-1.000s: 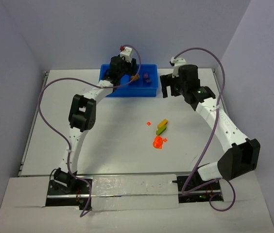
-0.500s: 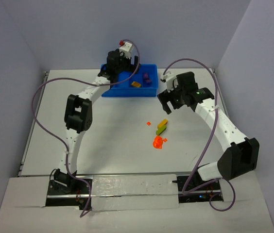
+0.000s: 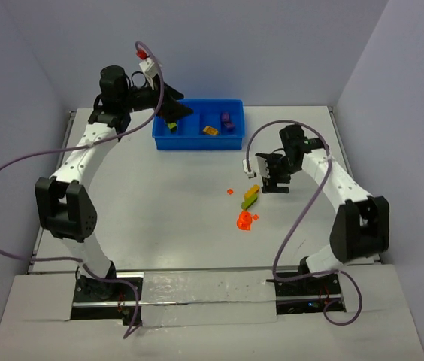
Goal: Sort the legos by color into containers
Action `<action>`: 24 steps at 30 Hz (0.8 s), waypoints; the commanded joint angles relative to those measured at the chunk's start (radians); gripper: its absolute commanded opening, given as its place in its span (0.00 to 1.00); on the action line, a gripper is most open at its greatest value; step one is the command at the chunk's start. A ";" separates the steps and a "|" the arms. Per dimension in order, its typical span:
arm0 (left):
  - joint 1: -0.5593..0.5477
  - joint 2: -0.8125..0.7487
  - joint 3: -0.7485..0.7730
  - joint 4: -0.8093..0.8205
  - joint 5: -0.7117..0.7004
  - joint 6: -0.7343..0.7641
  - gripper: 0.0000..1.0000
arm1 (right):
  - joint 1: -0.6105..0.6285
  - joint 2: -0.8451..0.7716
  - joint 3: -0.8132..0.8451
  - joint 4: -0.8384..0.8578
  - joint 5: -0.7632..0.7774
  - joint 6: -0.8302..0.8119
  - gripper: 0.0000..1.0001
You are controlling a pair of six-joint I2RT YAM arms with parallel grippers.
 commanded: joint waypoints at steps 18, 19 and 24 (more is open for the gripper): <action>0.001 -0.199 -0.230 -0.323 0.060 0.205 0.99 | 0.036 0.246 0.045 0.037 -0.057 -0.390 0.77; 0.001 -0.199 -0.230 -0.327 0.056 0.226 0.99 | 0.041 0.248 0.044 0.032 -0.056 -0.392 0.76; 0.001 -0.194 -0.230 -0.330 0.043 0.237 0.99 | 0.062 0.209 0.006 0.025 -0.061 -0.413 0.76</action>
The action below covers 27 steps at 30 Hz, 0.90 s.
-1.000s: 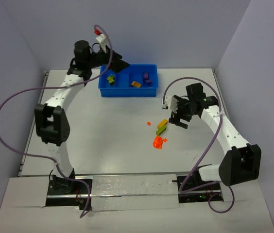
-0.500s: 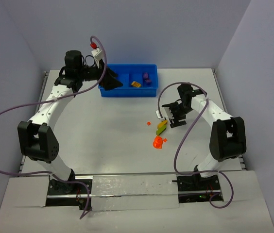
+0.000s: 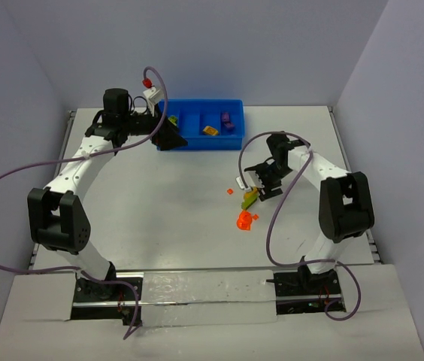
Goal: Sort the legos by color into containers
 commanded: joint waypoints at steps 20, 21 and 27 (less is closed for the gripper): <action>0.001 -0.050 -0.009 -0.028 -0.022 0.075 0.99 | 0.273 -0.064 -0.030 -0.030 0.099 0.081 0.57; 0.001 -0.049 -0.011 -0.027 -0.023 0.074 0.99 | 0.278 -0.059 -0.028 -0.028 0.108 0.089 0.56; 0.001 -0.047 -0.016 -0.018 -0.024 0.071 0.99 | 0.294 -0.027 -0.015 -0.015 0.156 0.118 0.54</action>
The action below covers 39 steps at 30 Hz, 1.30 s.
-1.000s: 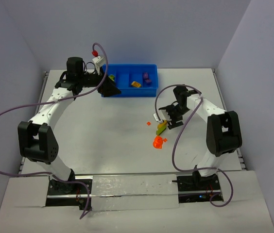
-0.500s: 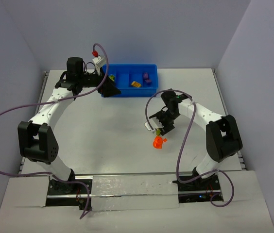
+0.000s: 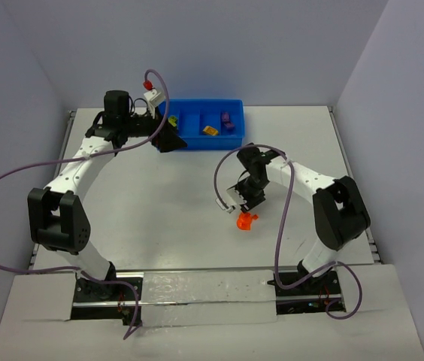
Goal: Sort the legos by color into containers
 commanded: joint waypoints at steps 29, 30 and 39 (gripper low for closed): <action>0.001 -0.042 -0.024 0.000 -0.013 0.040 0.99 | -0.114 0.033 0.071 -0.008 0.099 -0.020 0.73; 0.001 -0.040 -0.022 0.000 -0.012 0.040 0.99 | -0.126 0.045 0.077 -0.006 0.103 -0.025 0.74; 0.001 -0.032 -0.024 -0.007 -0.024 0.052 0.99 | -0.161 0.132 0.132 0.050 0.097 -0.058 0.66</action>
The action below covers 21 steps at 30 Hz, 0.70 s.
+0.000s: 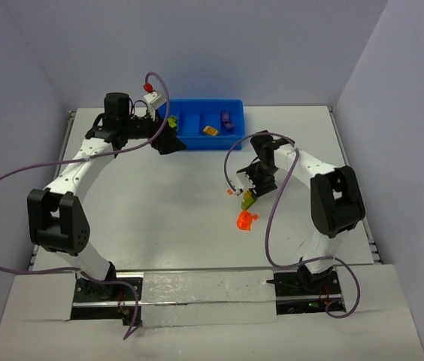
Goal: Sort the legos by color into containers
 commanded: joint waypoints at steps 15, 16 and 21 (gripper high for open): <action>0.001 -0.019 -0.004 -0.001 -0.010 0.036 0.99 | 0.002 0.083 -0.027 0.114 -0.030 -0.062 0.61; 0.001 -0.020 -0.005 -0.003 -0.011 0.036 0.99 | 0.002 0.084 -0.033 0.123 -0.031 -0.063 0.60; 0.001 -0.023 -0.014 -0.004 -0.017 0.038 0.99 | 0.002 0.077 -0.055 0.141 -0.043 -0.077 0.38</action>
